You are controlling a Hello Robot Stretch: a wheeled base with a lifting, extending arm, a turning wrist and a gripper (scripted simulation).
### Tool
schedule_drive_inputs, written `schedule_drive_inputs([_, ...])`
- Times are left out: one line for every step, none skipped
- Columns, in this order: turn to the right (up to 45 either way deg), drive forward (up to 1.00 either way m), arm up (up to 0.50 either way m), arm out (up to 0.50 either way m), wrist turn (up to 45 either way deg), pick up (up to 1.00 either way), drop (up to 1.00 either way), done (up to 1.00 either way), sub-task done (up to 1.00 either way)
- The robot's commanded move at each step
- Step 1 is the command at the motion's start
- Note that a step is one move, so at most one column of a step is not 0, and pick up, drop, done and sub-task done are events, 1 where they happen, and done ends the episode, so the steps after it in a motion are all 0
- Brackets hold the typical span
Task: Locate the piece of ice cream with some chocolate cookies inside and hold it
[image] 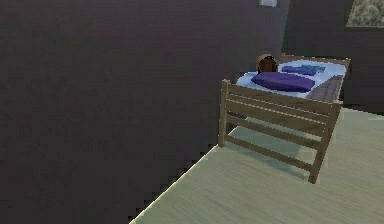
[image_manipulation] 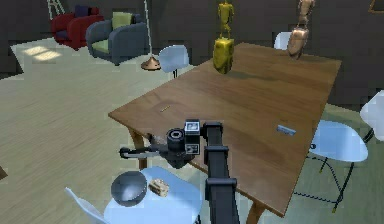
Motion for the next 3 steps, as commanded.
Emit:
schedule_drive_inputs([0.0,0.00,0.00,0.00,15.0,0.00,0.00,0.00,0.00])
schedule_drive_inputs([0.0,0.00,-0.30,0.00,0.0,0.00,0.00,0.00,0.00])
schedule_drive_inputs([0.0,0.00,0.00,0.00,0.0,1.00,0.00,0.00,0.00])
